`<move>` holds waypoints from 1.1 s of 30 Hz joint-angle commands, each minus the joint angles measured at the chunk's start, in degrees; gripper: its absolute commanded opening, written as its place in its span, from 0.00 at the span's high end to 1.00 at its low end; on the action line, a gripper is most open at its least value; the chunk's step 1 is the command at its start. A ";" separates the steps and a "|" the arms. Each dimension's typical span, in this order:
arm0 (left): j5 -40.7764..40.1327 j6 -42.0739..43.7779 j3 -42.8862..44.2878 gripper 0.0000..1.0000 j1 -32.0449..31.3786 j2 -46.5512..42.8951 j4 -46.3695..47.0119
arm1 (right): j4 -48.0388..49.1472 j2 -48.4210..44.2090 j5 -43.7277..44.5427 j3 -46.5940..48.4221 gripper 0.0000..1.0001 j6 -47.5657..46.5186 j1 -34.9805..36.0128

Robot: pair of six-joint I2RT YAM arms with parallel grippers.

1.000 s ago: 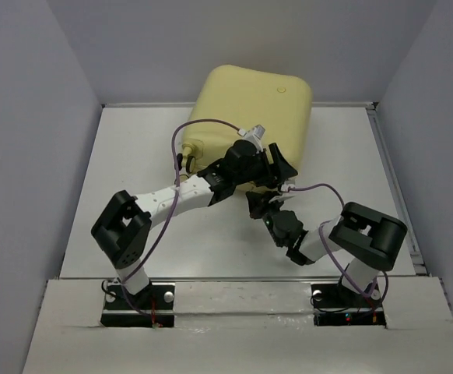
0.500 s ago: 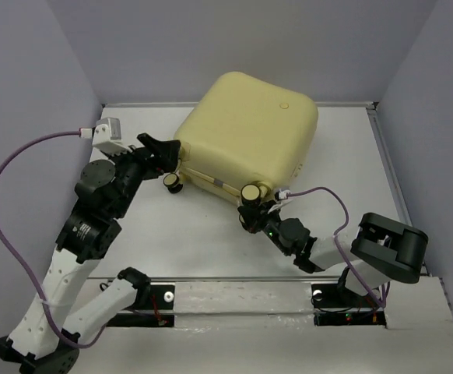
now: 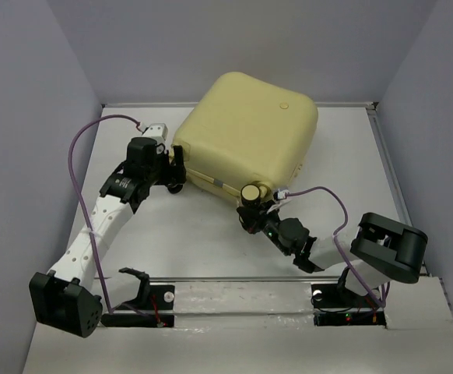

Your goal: Pack the luggage

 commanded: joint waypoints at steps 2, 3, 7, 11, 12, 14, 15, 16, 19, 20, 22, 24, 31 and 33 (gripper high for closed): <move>-1.70 5.66 4.77 0.01 0.27 3.08 4.24 | 3.82 0.78 -7.52 2.34 0.93 0.26 0.88; -1.88 5.84 4.68 0.01 0.27 3.88 4.50 | 4.09 0.95 -7.70 2.34 0.93 0.26 0.88; -2.76 6.54 5.74 0.01 0.27 8.53 4.94 | 4.79 1.66 -8.58 2.26 0.93 0.61 0.88; -4.78 7.33 6.62 0.01 0.27 10.65 5.73 | 4.88 1.39 -8.84 1.99 0.93 0.62 0.88; -4.96 7.51 6.79 0.01 0.27 11.09 6.00 | 4.79 1.31 -8.84 1.91 0.93 0.61 0.88; -4.17 8.04 7.23 0.03 0.27 12.49 6.70 | 4.79 0.96 -9.02 1.82 0.93 0.44 0.88; -4.17 8.13 7.49 0.08 0.27 13.54 7.05 | 4.71 0.95 -9.10 1.73 0.93 0.53 0.88; -3.99 8.21 7.58 0.10 0.27 13.99 7.31 | 4.62 0.78 -9.19 1.73 0.93 0.44 0.88; -1.45 8.74 7.06 0.29 0.27 14.87 9.85 | 4.18 0.08 -9.46 1.29 0.93 0.61 0.36; -0.05 8.74 6.88 0.58 0.27 15.13 10.13 | 4.09 -0.36 -9.63 1.03 0.93 0.70 0.35; 2.06 8.39 6.44 0.88 0.27 15.05 10.65 | 4.00 -1.15 -10.24 0.41 0.93 1.05 -0.18; 6.09 6.99 5.57 0.94 -0.25 14.52 10.92 | 2.61 -3.51 -11.03 -0.55 0.93 2.19 -2.10; 16.39 -2.05 -2.07 0.94 -12.98 7.94 14.95 | -18.11 -17.48 -13.59 0.58 0.93 0.19 -7.56; 20.25 -8.29 -4.28 0.94 -18.79 6.17 20.74 | -24.56 -22.24 -11.31 2.25 0.93 -3.24 -7.56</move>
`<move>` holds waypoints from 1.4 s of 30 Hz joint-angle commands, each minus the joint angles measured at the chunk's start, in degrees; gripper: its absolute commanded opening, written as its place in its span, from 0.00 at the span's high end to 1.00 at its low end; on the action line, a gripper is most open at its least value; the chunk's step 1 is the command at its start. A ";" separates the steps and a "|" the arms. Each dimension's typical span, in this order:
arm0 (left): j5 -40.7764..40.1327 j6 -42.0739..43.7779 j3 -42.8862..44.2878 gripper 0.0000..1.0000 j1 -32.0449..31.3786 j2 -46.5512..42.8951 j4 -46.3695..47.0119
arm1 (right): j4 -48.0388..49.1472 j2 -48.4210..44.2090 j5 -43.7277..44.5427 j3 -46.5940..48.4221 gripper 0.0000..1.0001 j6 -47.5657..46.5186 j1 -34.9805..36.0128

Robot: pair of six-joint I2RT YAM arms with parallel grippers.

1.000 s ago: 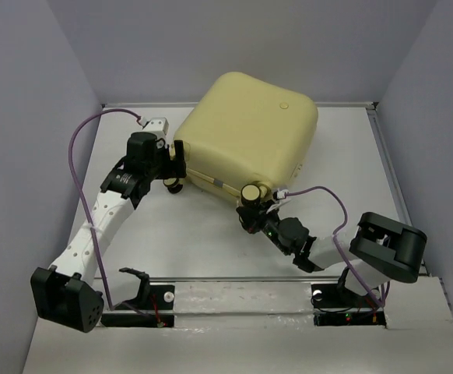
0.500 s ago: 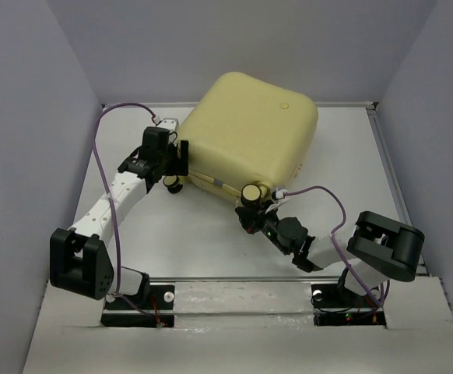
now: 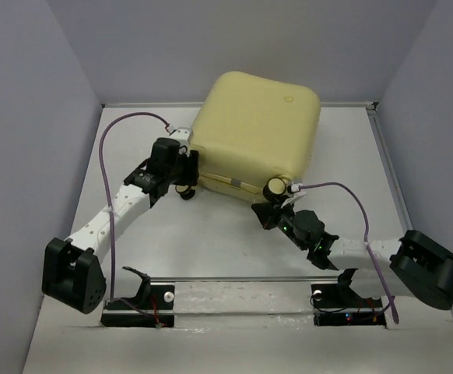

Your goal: Pack the luggage

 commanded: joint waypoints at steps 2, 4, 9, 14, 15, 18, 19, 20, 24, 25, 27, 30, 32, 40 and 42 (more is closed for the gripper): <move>20.40 -18.88 -7.06 0.94 -18.73 -6.82 18.76 | -17.25 -10.19 -1.77 6.67 0.93 -5.96 -0.08; 21.02 -23.99 -8.21 0.94 -21.74 -7.35 25.62 | -17.72 -9.50 -2.99 7.21 0.93 -6.15 -0.08; 20.67 -28.32 -7.95 0.94 -29.04 -7.09 32.34 | -12.90 -0.81 -4.40 7.56 0.93 -3.60 -0.08; 15.78 -27.81 -6.64 0.94 -30.36 -9.46 31.83 | -13.21 2.74 -7.14 9.50 0.93 -2.81 -0.08; 14.53 -26.14 -5.85 0.94 -30.28 -10.51 29.12 | -15.16 -1.10 -4.26 9.15 0.93 -3.25 -0.08; 12.33 -25.25 -6.63 0.94 -28.26 -12.44 27.17 | -28.38 -7.63 -2.21 9.23 0.93 -4.39 -1.92; 11.54 -24.99 -6.98 0.94 -27.56 -12.97 26.46 | -31.58 -9.39 -2.82 9.58 0.93 -4.57 -3.23; 10.66 -24.55 -7.60 0.94 -25.90 -14.02 25.50 | -37.18 -12.28 -5.17 9.76 0.93 -4.57 -5.86; 13.37 -25.07 -11.55 0.94 -18.53 -15.87 25.75 | -50.36 -16.51 -5.55 11.77 0.70 -4.22 -8.70; 13.73 -25.07 -13.21 0.94 -17.37 -17.01 25.93 | -52.94 -16.96 -4.59 12.65 0.60 -4.04 -8.70; 16.00 -25.51 -14.80 0.94 -15.43 -18.16 27.24 | -60.22 -17.66 -1.25 14.68 0.37 -3.08 -9.22; 16.54 -26.21 -17.26 0.94 -14.63 -19.13 29.00 | -63.33 -21.95 4.99 14.34 0.39 -0.53 -9.22; 16.80 -26.48 -17.97 0.94 -14.46 -19.66 30.15 | -64.13 -23.37 7.63 13.89 0.43 1.23 -9.75; 22.34 -30.95 -20.34 0.94 -14.10 -20.98 36.38 | -60.80 -22.24 16.93 12.40 0.42 2.38 -10.98; 22.69 -30.79 -20.43 0.94 -14.10 -21.24 36.48 | -57.56 -21.63 18.79 11.87 0.43 1.41 -11.59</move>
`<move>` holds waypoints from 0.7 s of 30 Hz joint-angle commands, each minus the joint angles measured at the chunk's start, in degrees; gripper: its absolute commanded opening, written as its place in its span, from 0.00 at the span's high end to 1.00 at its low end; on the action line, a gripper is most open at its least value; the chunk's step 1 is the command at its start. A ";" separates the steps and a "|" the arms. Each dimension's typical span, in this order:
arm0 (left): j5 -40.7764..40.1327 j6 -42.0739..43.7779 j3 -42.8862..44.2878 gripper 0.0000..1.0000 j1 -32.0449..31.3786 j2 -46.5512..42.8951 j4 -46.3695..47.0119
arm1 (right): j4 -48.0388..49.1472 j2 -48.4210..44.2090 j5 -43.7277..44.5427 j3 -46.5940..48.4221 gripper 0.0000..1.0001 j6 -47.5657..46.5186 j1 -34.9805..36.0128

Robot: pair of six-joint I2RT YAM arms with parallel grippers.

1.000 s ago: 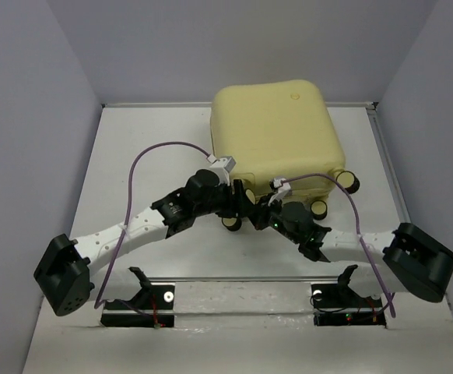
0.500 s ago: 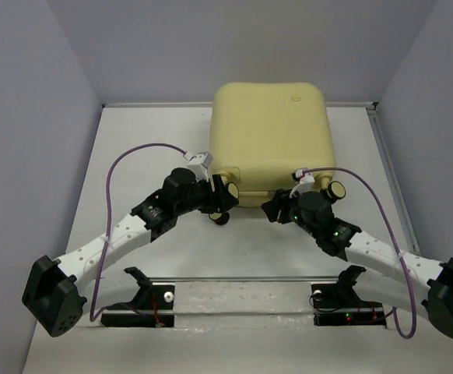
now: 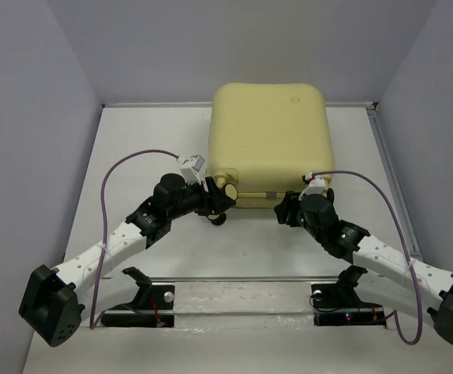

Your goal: Pack the luggage

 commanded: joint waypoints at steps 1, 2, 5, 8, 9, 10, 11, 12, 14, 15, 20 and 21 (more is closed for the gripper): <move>5.56 0.40 0.68 0.94 0.41 -4.94 12.83 | 2.33 0.96 12.37 0.02 0.43 0.82 -2.35; 5.47 0.32 0.50 0.94 0.41 -5.02 12.83 | 2.33 1.22 14.90 0.11 0.43 0.64 -2.96; 5.56 -0.12 -0.55 0.94 0.50 -5.64 13.00 | 2.24 0.87 17.38 0.55 0.43 -0.06 -3.67; 4.77 -1.00 -1.60 0.94 0.41 -6.87 13.44 | 0.49 0.17 19.92 0.81 0.43 1.77 -4.28; 4.59 -1.35 -1.78 0.94 0.41 -7.39 13.44 | -1.43 0.08 19.94 1.16 0.43 2.48 -4.81; 4.42 -1.35 -1.78 0.94 0.41 -7.57 13.44 | -1.97 -0.09 19.50 1.17 0.44 2.57 -4.81; 4.33 -1.27 -1.70 0.94 0.41 -7.75 13.35 | -3.20 -0.36 18.89 1.52 0.49 4.05 -4.81; 3.98 -1.00 -1.52 0.94 0.41 -7.84 12.92 | -4.78 -0.36 18.71 1.87 0.49 4.76 -4.81; 1.79 0.31 -0.91 0.94 0.41 -8.10 11.42 | -9.35 -0.36 17.39 3.53 0.51 5.12 -4.81; 0.13 0.84 -0.73 0.94 0.41 -8.19 10.90 | -13.54 0.25 16.95 5.45 0.52 7.39 -4.81; -7.17 3.74 1.56 0.94 1.02 -8.63 6.85 | -19.99 0.52 16.51 6.88 0.49 11.35 -4.81; -8.05 3.66 1.47 0.94 1.63 -8.80 7.02 | -20.08 0.17 16.68 6.71 0.44 11.62 -4.81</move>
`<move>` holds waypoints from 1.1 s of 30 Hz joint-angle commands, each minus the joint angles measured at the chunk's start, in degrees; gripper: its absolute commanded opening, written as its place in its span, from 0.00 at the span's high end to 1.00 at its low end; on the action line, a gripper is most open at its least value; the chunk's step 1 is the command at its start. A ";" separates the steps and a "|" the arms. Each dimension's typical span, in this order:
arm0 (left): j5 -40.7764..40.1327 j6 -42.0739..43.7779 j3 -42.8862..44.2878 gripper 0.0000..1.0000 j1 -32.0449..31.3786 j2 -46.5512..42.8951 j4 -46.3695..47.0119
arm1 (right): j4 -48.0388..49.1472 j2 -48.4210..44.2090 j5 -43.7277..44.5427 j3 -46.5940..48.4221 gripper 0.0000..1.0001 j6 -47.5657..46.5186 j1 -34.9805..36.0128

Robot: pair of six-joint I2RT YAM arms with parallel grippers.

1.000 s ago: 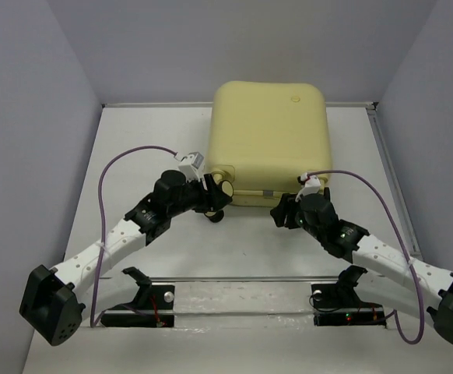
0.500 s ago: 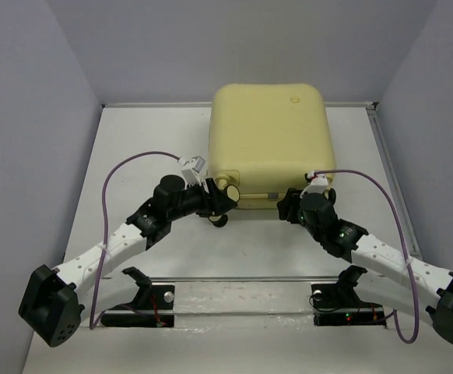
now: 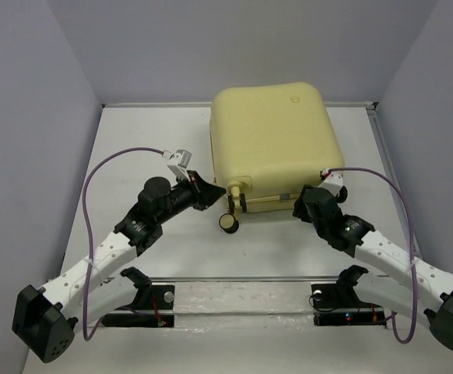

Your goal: Pack the luggage

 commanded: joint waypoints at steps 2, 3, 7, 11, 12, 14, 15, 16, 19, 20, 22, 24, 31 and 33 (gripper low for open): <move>-4.50 2.58 2.36 0.94 1.86 -1.27 2.90 | -7.30 -0.25 5.23 2.22 0.36 5.77 -0.35; -2.49 2.41 2.36 0.94 1.95 -1.00 3.16 | -6.52 0.97 5.67 2.40 0.28 5.95 -0.35; 1.82 3.20 1.58 0.94 1.95 -0.38 2.73 | 0.58 7.64 6.90 5.20 0.19 0.60 -2.02; 6.31 3.64 -0.18 0.94 1.78 -1.96 1.59 | 21.84 12.84 -5.01 4.51 0.18 -13.45 -7.11; 7.10 3.64 -0.71 0.94 1.77 -2.40 1.32 | 25.10 14.16 -11.05 4.77 0.19 -17.83 -7.64; 8.07 4.25 -1.15 0.79 1.60 -3.11 -1.21 | 28.82 18.71 -15.12 7.66 0.19 -22.32 -7.65; 7.99 4.51 -1.24 0.69 1.60 -3.20 -2.10 | 29.26 20.13 -17.24 9.06 0.20 -23.74 -7.65; 7.46 4.60 -1.50 0.44 1.60 -3.37 -2.80 | 29.44 21.36 -18.74 11.69 0.20 -24.63 -7.65; 4.23 4.78 -1.33 0.14 1.60 -3.02 -5.00 | 29.70 22.43 -19.73 12.68 0.20 -26.22 -7.65; 2.90 5.04 -0.54 0.10 1.60 -2.85 -6.31 | 29.53 21.82 -19.12 11.64 0.20 -26.05 -7.65; -1.67 5.13 1.83 0.01 1.60 -1.71 -7.46 | 28.48 17.61 -20.24 9.44 0.19 -25.00 -7.65; -3.87 4.87 3.41 0.01 1.69 -0.48 -8.17 | 27.42 14.10 -24.27 5.66 0.16 -22.54 -7.65; -1.68 2.94 9.83 0.01 0.55 12.69 -3.08 | 20.58 6.97 -28.43 -0.24 0.09 -16.29 -7.65; -1.77 2.67 11.76 0.01 -1.47 14.37 -2.46 | 17.42 5.03 -28.78 0.20 0.09 -15.41 -7.65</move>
